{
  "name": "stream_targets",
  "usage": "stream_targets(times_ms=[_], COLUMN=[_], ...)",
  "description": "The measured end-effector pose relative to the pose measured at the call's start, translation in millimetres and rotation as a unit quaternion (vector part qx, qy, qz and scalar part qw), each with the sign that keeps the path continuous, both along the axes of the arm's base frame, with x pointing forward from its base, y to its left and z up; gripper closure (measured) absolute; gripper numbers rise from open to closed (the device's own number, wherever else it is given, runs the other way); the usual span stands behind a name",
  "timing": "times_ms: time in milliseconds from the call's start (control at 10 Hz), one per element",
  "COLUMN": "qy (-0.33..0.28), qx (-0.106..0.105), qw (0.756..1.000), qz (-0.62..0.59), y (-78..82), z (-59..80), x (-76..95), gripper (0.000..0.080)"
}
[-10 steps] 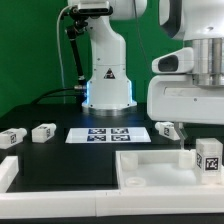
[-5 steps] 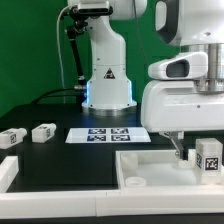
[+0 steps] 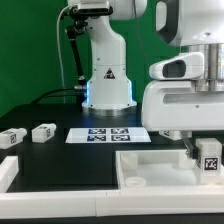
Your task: Assemble square table
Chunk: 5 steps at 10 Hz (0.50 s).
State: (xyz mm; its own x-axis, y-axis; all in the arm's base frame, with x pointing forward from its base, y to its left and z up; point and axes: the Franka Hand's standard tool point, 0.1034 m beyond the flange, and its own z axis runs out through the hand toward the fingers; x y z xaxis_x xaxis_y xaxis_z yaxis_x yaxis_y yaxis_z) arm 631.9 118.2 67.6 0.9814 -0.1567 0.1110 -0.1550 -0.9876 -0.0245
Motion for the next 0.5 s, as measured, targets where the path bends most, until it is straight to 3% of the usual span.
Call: stream_targets(times_ms=[200,500], qy=[0.007,0.018], qx=[0.025,0.071], qw=[0.979,0.911], qz=[-0.203,-0.405], y=[-0.5,-5.4], z=[-0.5,-0.9], x=[-1.9,-1.6], gripper=[0.0511,0.0511])
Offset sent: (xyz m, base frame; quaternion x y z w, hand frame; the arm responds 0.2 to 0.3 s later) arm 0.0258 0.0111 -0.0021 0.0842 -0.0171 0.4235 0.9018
